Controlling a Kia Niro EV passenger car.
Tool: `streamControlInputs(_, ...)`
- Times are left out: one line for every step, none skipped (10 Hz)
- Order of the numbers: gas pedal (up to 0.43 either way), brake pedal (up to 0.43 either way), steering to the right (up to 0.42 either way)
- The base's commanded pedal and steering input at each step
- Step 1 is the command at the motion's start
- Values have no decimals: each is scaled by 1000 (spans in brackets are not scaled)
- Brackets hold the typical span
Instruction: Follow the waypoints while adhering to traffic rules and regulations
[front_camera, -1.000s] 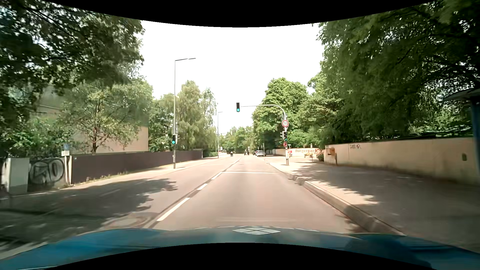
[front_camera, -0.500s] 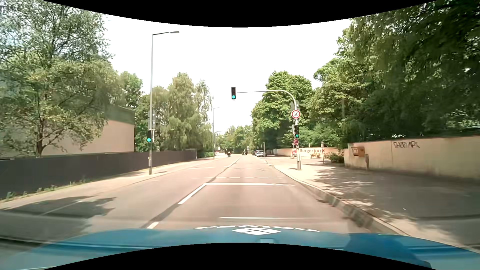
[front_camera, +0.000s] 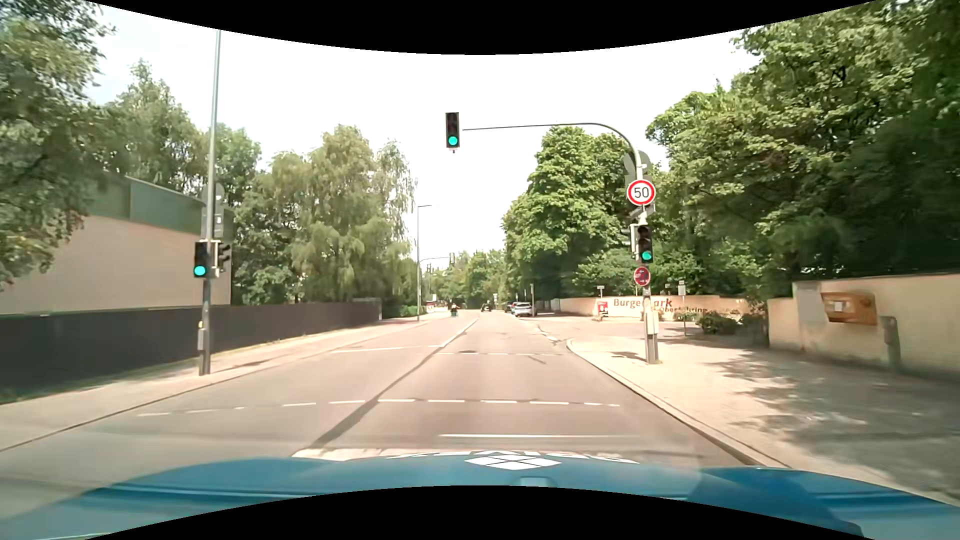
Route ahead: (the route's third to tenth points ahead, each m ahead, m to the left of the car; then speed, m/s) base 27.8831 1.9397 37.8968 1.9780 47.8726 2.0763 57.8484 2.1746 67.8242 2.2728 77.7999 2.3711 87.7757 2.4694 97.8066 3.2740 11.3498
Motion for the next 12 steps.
streamControlInputs(220,0,-5)
streamControlInputs(197,0,-5)
streamControlInputs(197,0,-5)
streamControlInputs(169,0,-5)
streamControlInputs(169,0,-5)
streamControlInputs(169,0,-5)
streamControlInputs(169,0,-5)
streamControlInputs(169,0,-5)
streamControlInputs(169,0,-4)
streamControlInputs(169,0,-4)
streamControlInputs(169,0,-4)
streamControlInputs(169,0,-4)
